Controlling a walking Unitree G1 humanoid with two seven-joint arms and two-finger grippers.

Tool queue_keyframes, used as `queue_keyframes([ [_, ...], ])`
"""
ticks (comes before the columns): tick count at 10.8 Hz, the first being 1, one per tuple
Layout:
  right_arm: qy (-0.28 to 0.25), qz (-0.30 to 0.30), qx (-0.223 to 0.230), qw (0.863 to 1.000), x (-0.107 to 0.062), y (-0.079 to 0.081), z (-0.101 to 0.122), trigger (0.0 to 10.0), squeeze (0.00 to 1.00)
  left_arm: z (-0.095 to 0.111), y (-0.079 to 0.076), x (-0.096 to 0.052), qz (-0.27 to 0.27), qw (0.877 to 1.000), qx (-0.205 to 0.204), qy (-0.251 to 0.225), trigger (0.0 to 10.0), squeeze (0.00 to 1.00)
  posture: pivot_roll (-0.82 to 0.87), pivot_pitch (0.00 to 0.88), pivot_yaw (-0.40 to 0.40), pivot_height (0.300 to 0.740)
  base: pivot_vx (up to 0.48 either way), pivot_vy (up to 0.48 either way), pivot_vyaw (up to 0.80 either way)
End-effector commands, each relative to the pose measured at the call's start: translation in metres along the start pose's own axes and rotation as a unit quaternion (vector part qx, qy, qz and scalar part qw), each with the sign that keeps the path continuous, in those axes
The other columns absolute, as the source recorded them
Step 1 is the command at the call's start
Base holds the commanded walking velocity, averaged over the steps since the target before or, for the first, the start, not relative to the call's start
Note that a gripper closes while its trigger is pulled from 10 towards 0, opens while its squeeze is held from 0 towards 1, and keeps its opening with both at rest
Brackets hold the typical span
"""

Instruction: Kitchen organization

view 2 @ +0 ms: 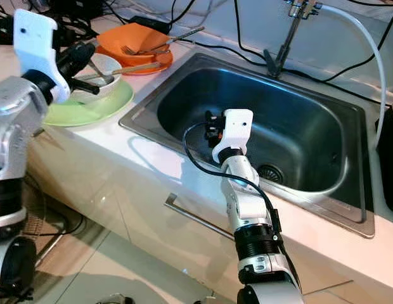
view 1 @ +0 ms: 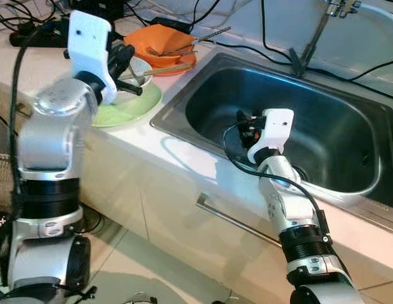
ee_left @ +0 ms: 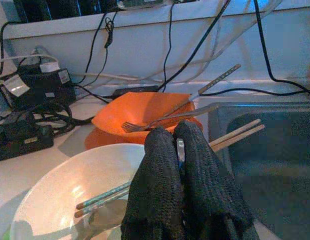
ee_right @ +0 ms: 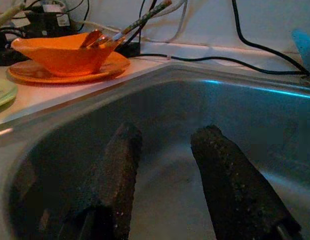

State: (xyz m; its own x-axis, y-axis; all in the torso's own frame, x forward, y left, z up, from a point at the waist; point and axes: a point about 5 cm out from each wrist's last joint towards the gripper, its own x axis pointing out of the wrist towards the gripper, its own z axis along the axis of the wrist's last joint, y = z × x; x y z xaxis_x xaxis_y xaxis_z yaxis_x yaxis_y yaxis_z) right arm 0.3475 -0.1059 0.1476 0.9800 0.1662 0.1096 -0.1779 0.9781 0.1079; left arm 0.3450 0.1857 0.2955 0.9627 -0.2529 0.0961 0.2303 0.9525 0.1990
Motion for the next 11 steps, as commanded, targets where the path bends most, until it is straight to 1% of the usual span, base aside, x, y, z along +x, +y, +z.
queue_keyframes([
  [1, -0.008, 0.004, 0.001, 1.0, 0.004, 0.001, 0.005, 10.0, 0.0, 0.017, 0.0, -0.002, -0.013, 1.0, -0.006, -0.026, 10.0, 0.0, -0.02, 0.041, -0.106, 0.74, 0.0, 0.0, 0.0],
  [3, -0.007, 0.007, 0.001, 1.0, 0.004, 0.001, 0.004, 10.0, 0.0, 0.024, 0.003, -0.002, -0.017, 0.999, -0.025, -0.036, 10.0, 0.0, -0.02, 0.038, -0.107, 0.74, 0.0, 0.0, 0.0],
  [5, -0.007, 0.008, 0.001, 1.0, 0.005, 0.002, 0.004, 10.0, 0.0, 0.037, 0.009, -0.004, -0.017, 0.998, -0.043, -0.05, 10.0, 0.0, -0.02, 0.038, -0.107, 0.74, 0.0, 0.0, 0.0],
  [6, -0.007, 0.009, 0.002, 1.0, 0.005, 0.002, 0.004, 10.0, 0.0, 0.039, 0.008, -0.004, -0.021, 0.997, -0.053, -0.055, 10.0, 0.0, -0.01, 0.035, -0.108, 0.74, 0.0, 0.0, 0.0],
  [8, -0.006, 0.012, 0.002, 1.0, 0.006, 0.003, 0.004, 10.0, 0.0, 0.049, 0.002, -0.005, -0.048, 0.992, -0.087, -0.078, 10.0, 0.0, -0.01, 0.033, -0.109, 0.74, 0.0, 0.0, 0.0],
  [10, -0.006, 0.012, 0.002, 1.0, 0.006, 0.003, 0.004, 10.0, 0.0, 0.059, -0.006, -0.004, -0.073, 0.986, -0.109, -0.1, 10.0, 0.0, -0.01, 0.03, -0.109, 0.74, 0.0, 0.0, 0.0],
  [11, -0.006, 0.013, 0.002, 1.0, 0.006, 0.003, 0.003, 10.0, 0.0, 0.062, -0.019, -0.003, -0.098, 0.979, -0.123, -0.13, 10.0, 0.0, -0.01, 0.03, -0.109, 0.74, 0.0, 0.0, 0.0],
])
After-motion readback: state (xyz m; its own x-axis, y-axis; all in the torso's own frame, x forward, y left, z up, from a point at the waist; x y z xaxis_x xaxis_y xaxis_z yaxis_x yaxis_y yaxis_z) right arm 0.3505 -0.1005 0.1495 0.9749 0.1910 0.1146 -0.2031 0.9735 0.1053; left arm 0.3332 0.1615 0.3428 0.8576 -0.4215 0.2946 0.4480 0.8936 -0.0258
